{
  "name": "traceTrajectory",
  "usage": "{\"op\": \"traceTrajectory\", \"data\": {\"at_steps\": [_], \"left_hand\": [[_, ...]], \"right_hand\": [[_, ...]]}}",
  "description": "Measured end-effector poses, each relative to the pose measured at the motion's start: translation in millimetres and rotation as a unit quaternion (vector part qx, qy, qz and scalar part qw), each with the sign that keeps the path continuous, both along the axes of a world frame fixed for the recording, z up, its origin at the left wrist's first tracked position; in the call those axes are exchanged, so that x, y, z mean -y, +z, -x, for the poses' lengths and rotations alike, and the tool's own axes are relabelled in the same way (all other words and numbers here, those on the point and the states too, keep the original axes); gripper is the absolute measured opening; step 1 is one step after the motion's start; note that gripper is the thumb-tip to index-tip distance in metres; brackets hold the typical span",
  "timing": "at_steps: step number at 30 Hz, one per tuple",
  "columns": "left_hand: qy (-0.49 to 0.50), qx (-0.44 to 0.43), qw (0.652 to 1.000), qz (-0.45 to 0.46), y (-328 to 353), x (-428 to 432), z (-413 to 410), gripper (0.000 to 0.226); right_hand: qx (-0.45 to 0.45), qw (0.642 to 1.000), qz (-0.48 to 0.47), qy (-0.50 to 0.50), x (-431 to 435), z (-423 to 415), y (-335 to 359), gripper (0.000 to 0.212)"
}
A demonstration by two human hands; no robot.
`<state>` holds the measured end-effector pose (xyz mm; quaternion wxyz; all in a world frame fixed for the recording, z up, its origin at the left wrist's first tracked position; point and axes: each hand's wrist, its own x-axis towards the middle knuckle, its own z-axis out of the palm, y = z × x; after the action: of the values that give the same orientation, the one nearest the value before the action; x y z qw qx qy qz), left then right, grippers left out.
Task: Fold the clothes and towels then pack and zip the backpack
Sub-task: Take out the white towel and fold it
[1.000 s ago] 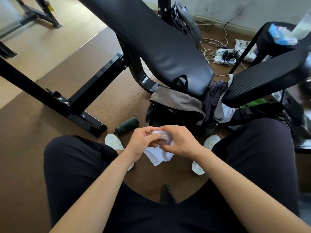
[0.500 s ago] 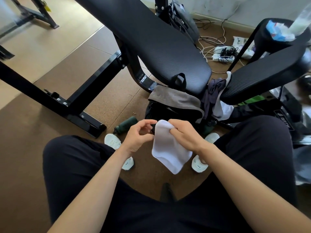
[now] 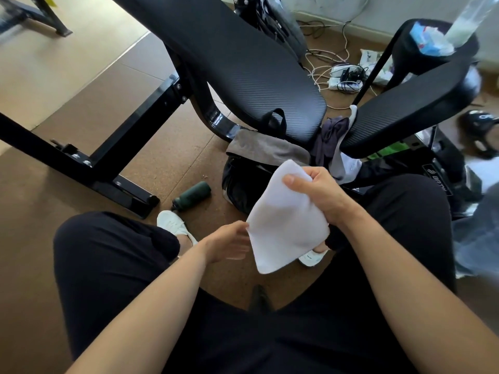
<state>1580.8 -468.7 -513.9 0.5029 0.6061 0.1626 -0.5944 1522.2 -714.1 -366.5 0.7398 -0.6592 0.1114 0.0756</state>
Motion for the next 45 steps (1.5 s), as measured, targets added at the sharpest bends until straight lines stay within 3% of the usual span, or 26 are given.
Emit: {"op": "traceTrajectory", "data": {"at_steps": [4,8,10,15,18,22,24,27,30,33,37,41,45], "left_hand": [[0.072,0.035,0.996,0.037,15.6,7.6,-2.2,0.029],[0.091,0.008,0.995,0.039,17.4,11.5,-3.2,0.036],[0.083,0.008,0.996,0.019,14.3,13.1,-1.7,0.037],[0.051,0.072,0.995,-0.054,11.4,17.1,4.8,0.018],[0.067,0.045,0.996,-0.023,9.7,13.1,4.7,0.014],[0.211,0.005,0.977,0.043,11.0,7.9,0.3,0.029],[0.267,0.000,0.961,0.067,14.4,7.3,-3.0,0.039],[0.259,0.009,0.962,0.091,23.4,5.2,-5.5,0.052],[0.209,0.038,0.972,0.096,36.7,5.7,-4.3,0.046],[0.263,0.082,0.957,0.092,41.4,3.4,-7.7,0.044],[0.342,0.194,0.915,0.085,46.5,-6.2,-23.5,0.031],[0.353,0.262,0.889,0.127,59.5,-18.7,-40.6,0.047],[0.338,0.317,0.873,0.153,80.5,-26.8,-44.6,0.020]], "right_hand": [[-0.002,1.000,-0.011,-0.028,12.2,-2.9,-2.0,0.052],[0.003,0.999,-0.037,-0.016,15.3,-4.5,-1.9,0.057],[0.001,0.999,-0.050,0.002,14.4,-3.5,-1.5,0.049],[-0.009,0.999,-0.051,0.007,13.9,-2.3,-2.0,0.055],[-0.012,0.998,-0.050,-0.022,15.6,-3.6,-4.5,0.058],[-0.005,0.996,-0.056,-0.065,17.6,-4.0,-3.8,0.033],[-0.005,0.993,-0.055,-0.100,17.8,-5.0,-4.0,0.038],[-0.006,0.986,-0.041,-0.160,18.4,-6.9,-3.6,0.054],[-0.003,0.978,-0.036,-0.204,21.0,-8.7,-4.7,0.046],[0.007,0.964,0.018,-0.267,25.8,-12.8,-14.1,0.033],[0.043,0.931,0.186,-0.312,29.9,-16.7,-28.7,0.047],[0.073,0.902,0.296,-0.307,30.2,-19.4,-38.8,0.051],[0.068,0.901,0.311,-0.296,27.8,-20.7,-42.3,0.046]]}}
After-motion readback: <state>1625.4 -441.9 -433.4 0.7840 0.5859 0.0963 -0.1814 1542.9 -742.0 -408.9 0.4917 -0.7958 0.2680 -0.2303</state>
